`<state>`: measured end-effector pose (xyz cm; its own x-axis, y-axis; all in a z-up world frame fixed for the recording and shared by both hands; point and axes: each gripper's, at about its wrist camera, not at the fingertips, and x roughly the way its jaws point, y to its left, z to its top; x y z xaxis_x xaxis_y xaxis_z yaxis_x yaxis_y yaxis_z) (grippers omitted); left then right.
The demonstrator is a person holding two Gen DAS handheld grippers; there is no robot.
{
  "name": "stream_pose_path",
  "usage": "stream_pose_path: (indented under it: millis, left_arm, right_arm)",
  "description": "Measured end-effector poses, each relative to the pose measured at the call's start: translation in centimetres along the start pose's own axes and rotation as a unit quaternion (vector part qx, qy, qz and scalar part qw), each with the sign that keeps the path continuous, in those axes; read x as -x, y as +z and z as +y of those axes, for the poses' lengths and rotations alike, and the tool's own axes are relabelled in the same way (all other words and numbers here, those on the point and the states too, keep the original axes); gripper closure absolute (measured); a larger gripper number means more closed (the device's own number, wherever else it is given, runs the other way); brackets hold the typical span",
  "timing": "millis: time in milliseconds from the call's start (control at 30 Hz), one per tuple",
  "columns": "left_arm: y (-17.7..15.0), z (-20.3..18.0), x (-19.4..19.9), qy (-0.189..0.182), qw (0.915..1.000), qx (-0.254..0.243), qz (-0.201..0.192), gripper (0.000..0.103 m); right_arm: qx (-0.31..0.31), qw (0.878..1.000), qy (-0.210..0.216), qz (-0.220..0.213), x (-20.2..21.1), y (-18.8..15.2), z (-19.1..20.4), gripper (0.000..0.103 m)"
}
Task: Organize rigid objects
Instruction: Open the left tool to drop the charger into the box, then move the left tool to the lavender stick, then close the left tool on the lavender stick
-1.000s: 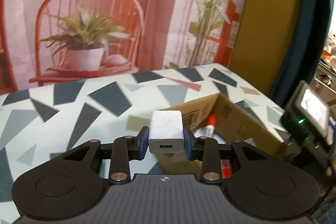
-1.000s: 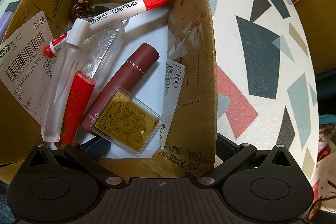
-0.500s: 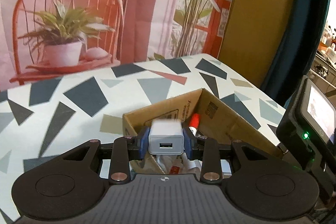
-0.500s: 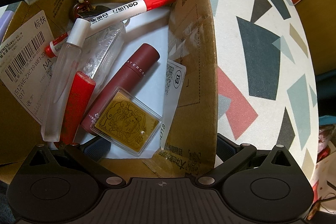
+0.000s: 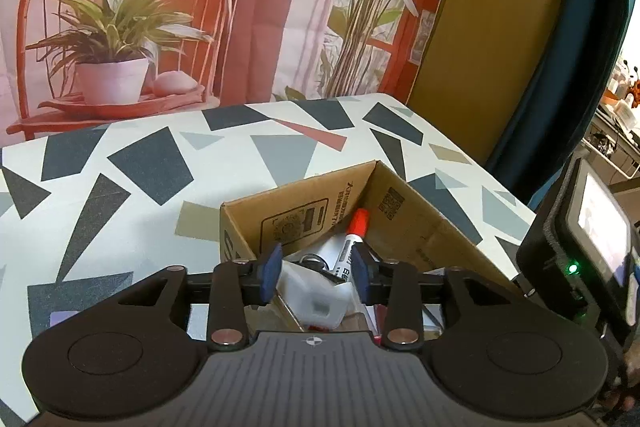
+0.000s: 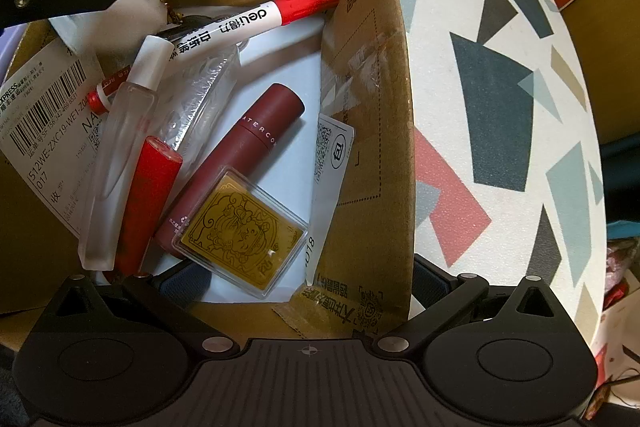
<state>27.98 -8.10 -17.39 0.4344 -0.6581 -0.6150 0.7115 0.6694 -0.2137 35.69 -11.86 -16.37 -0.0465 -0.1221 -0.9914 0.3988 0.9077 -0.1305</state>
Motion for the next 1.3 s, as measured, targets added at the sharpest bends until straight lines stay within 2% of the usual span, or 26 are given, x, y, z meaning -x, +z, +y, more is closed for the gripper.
stream_pose_path:
  millis: [100,267,400,500,633,767,900,1100,1300]
  left_arm:
    - [0.2,-0.1,0.4,0.001,1.0000,0.006,-0.006,0.050]
    - [0.4,0.0,1.4,0.016,0.9997,0.011,-0.013,0.047]
    - [0.4,0.8,2.7,0.035,0.9988,0.022,-0.027,0.038]
    - [0.0,2.1,3.5,0.066,0.9967,0.036,-0.029,0.037]
    - [-0.8,4.6,3.8,0.127,0.9903,0.055,-0.015,0.037]
    - [-1.9,7.3,3.7,0.186,0.9795,0.076,0.006,0.037]
    - [-2.9,9.8,3.2,0.228,0.9680,0.102,0.028,0.037]
    - [-4.6,11.5,1.8,0.251,0.9595,0.113,0.061,0.037]
    - [-4.9,11.8,0.6,0.255,0.9582,0.108,0.073,0.037]
  right_arm:
    - [-0.001,1.000,0.000,0.000,0.1,0.0,0.1,0.000]
    - [-0.001,1.000,0.000,0.000,0.1,0.0,0.1,0.000]
    - [-0.001,1.000,0.000,0.000,0.1,0.0,0.1,0.000]
    - [-0.001,1.000,0.000,0.000,0.1,0.1,0.1,0.000]
    - [-0.001,1.000,0.000,0.000,0.1,0.0,0.1,0.000]
    - [-0.001,1.000,0.000,0.000,0.1,0.0,0.1,0.000]
    - [-0.001,1.000,0.000,0.000,0.1,0.0,0.1,0.000]
    - [-0.001,1.000,0.000,0.000,0.1,0.1,0.1,0.000]
    - [-0.001,1.000,0.000,0.000,0.1,0.1,0.1,0.000]
